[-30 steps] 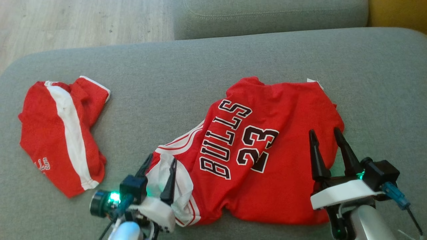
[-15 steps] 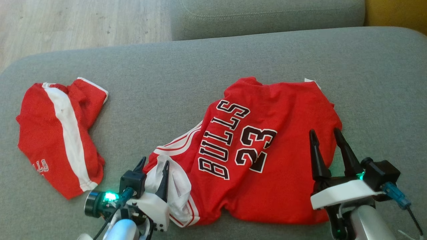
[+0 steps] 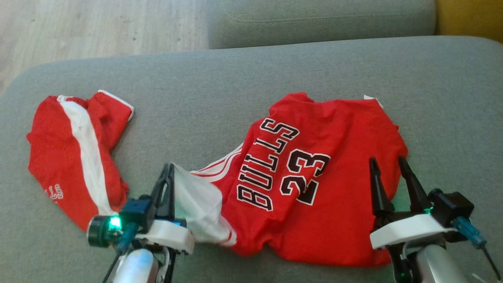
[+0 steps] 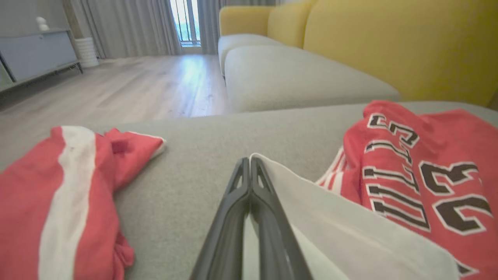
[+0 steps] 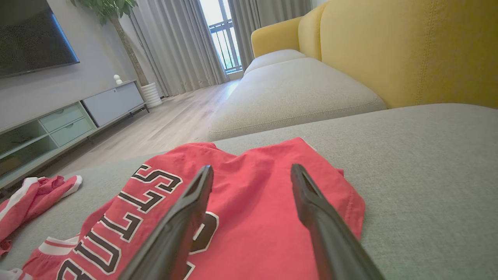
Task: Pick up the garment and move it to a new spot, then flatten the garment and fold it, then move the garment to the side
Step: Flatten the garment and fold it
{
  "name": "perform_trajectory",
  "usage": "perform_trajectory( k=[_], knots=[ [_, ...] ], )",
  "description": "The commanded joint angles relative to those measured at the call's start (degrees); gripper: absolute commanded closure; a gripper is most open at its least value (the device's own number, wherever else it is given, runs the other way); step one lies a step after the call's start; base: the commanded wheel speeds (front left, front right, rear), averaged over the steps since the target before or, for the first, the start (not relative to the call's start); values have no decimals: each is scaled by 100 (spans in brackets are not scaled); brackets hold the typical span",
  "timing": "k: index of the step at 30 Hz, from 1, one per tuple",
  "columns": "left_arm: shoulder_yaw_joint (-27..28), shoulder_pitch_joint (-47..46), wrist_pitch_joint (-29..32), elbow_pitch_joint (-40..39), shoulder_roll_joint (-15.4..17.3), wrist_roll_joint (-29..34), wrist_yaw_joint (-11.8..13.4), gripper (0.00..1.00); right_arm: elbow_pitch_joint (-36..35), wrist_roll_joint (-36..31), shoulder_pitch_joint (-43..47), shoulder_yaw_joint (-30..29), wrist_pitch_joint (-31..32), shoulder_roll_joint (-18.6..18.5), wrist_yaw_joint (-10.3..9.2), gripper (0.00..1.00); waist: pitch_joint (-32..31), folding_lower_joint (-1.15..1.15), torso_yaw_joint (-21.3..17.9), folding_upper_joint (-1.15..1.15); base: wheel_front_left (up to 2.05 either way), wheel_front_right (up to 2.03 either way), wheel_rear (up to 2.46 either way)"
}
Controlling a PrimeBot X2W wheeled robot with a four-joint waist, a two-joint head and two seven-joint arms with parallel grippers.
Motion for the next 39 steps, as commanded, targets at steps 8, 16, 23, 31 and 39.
perform_trajectory(
  k=[8, 16, 23, 31, 39],
  knots=[
    [537, 30, -461, -1114, 9, -176, 17, 100, 7, -95, 1, -88, -78, 5, 43, 0, -47, 0, 276, 0, 0, 0, 0],
    [308, 954, -319, -933, 112, -61, -309, 19, 84, -121, -39, -215, -78, 5, 43, 0, -60, 0, 643, 0, 0, 0, 0],
    [436, 860, -399, -941, 85, -65, -78, 0, 98, -85, -82, -165, -78, 5, 43, 0, -90, 0, 789, 0, 0, 0, 0],
    [408, 586, -465, -2115, -91, -56, -232, 0, 4, -172, -246, -14, -65, 5, 43, 0, -40, 0, 805, 0, 0, 0, 0],
    [152, 558, -467, -2151, -156, -106, -371, 0, -32, -490, -1124, 258, 546, 5, 43, 0, 252, 0, 891, 0, 0, 0, 0]
  ],
)
